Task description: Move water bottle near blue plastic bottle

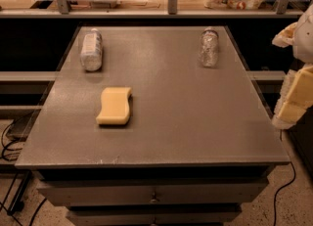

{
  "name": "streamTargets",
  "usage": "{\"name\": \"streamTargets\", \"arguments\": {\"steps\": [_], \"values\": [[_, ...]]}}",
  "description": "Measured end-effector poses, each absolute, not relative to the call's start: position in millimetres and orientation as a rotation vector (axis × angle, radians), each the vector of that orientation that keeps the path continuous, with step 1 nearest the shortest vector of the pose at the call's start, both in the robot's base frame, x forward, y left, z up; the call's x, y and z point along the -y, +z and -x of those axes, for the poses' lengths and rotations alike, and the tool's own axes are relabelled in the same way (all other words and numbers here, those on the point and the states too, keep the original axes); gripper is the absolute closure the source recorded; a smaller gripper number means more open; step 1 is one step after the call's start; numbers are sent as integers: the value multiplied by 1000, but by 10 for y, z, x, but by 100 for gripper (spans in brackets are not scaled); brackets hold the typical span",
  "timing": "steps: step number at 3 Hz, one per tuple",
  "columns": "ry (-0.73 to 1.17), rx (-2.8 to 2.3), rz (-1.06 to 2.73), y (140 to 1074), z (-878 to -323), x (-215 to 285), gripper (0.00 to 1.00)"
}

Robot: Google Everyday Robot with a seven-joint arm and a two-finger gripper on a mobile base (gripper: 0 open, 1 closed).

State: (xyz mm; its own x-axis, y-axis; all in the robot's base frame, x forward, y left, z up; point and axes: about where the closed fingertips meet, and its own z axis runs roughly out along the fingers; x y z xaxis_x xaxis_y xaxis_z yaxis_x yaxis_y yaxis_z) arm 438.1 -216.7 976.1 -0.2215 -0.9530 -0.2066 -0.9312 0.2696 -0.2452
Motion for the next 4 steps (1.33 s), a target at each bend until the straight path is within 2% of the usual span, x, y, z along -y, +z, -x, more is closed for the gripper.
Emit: {"name": "streamTargets", "arguments": {"steps": [2,4], "values": [[-65,-2244,1674,9761,-4465,2193,0],[14,-2126,1446,9824,-5056,2267,0]]}}
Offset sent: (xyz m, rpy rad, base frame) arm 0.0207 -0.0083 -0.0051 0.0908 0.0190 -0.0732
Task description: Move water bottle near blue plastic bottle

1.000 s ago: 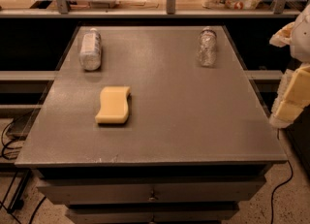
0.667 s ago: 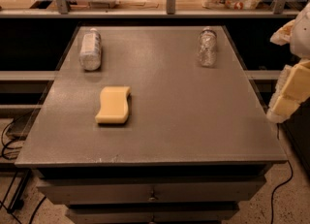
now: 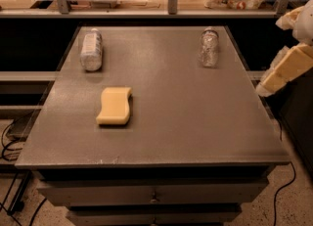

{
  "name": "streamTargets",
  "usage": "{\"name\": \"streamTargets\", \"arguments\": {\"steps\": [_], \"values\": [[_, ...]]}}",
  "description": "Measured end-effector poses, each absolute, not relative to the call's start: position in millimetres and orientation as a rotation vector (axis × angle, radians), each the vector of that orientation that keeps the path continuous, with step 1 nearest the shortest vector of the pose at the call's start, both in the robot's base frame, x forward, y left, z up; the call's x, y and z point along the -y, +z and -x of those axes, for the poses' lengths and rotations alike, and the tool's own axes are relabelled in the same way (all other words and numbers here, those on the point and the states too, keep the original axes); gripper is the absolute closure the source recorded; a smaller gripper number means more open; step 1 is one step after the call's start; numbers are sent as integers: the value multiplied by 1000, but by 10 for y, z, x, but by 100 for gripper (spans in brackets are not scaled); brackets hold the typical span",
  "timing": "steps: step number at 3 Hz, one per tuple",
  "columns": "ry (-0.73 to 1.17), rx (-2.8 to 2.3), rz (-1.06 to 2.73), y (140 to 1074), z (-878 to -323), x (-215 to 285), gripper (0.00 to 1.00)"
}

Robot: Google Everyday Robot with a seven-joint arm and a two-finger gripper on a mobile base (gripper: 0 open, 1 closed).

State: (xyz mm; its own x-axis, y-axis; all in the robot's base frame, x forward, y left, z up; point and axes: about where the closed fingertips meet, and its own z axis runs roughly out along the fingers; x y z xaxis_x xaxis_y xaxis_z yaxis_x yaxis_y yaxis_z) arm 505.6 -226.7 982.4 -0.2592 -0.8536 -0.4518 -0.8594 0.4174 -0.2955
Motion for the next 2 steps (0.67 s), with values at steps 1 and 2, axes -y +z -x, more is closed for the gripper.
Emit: {"name": "streamTargets", "arguments": {"steps": [1,2], "values": [[41,-2072,1326,9902,-5480,2247,0],[38,-2065,1318,9911,-5515,2247,0]]}}
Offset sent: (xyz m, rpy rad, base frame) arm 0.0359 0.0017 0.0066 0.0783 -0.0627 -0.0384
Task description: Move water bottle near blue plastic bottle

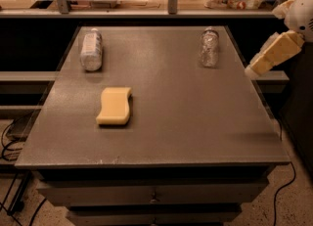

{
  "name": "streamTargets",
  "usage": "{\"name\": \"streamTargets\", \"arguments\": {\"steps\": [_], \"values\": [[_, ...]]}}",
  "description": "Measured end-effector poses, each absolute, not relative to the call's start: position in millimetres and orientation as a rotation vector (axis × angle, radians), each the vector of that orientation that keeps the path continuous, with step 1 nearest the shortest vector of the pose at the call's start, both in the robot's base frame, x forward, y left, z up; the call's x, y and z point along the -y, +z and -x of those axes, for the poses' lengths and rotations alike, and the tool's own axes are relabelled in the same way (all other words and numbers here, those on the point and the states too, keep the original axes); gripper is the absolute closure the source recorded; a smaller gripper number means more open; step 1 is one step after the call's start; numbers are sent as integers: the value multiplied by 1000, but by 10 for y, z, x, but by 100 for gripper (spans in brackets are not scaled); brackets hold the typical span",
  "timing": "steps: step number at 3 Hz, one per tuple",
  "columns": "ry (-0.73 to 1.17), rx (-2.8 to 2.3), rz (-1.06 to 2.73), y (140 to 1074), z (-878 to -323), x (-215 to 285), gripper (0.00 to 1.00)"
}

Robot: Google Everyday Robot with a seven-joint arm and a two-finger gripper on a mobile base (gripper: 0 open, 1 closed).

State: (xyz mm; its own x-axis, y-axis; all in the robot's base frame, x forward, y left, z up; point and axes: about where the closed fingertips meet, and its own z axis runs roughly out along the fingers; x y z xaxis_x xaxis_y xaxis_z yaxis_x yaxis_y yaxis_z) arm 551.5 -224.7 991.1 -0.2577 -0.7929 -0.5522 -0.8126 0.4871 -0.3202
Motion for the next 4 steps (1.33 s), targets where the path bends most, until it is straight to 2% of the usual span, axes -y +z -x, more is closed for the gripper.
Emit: {"name": "streamTargets", "arguments": {"steps": [1,2,4], "values": [[64,-2081,1311,9852,-5554,2208,0],[191,-2080,1214,9713,-5802,2016,0],[404,-2115,948,9213,-6505,1636,0]]}}
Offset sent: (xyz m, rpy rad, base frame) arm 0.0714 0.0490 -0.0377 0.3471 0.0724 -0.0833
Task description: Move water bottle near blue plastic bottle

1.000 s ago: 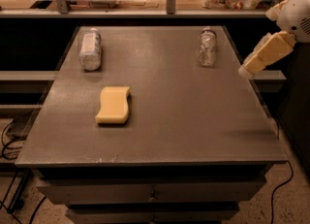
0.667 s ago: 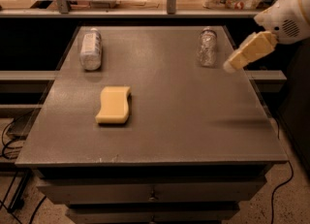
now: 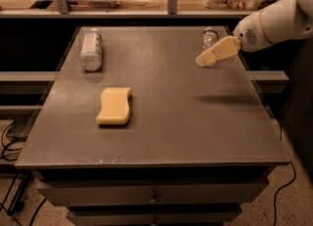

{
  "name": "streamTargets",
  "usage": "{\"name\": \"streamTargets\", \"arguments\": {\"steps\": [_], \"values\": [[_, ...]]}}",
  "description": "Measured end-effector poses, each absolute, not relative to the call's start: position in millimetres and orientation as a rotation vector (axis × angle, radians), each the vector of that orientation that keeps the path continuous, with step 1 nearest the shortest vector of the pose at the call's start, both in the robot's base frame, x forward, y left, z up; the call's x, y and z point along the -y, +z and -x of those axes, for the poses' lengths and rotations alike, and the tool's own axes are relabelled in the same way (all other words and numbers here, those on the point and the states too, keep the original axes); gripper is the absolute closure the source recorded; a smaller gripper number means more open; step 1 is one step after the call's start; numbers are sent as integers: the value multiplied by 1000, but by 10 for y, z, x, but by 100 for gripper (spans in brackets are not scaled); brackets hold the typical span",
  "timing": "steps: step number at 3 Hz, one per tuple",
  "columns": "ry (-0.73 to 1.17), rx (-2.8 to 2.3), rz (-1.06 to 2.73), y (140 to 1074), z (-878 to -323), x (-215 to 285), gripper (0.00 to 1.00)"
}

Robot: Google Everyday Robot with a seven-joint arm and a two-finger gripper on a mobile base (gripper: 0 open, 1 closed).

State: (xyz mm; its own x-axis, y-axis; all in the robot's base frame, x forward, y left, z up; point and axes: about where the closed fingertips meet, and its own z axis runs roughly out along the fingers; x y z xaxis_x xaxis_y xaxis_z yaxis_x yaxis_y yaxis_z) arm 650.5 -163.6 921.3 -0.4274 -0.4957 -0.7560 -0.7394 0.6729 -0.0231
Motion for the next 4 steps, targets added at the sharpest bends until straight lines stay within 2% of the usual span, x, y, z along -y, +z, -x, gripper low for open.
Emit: {"name": "streamTargets", "arguments": {"steps": [3,4], "values": [[477,-2182,478,8662,-7360,1489,0],[478,-2216,416,8541,-7484,1506,19]]}}
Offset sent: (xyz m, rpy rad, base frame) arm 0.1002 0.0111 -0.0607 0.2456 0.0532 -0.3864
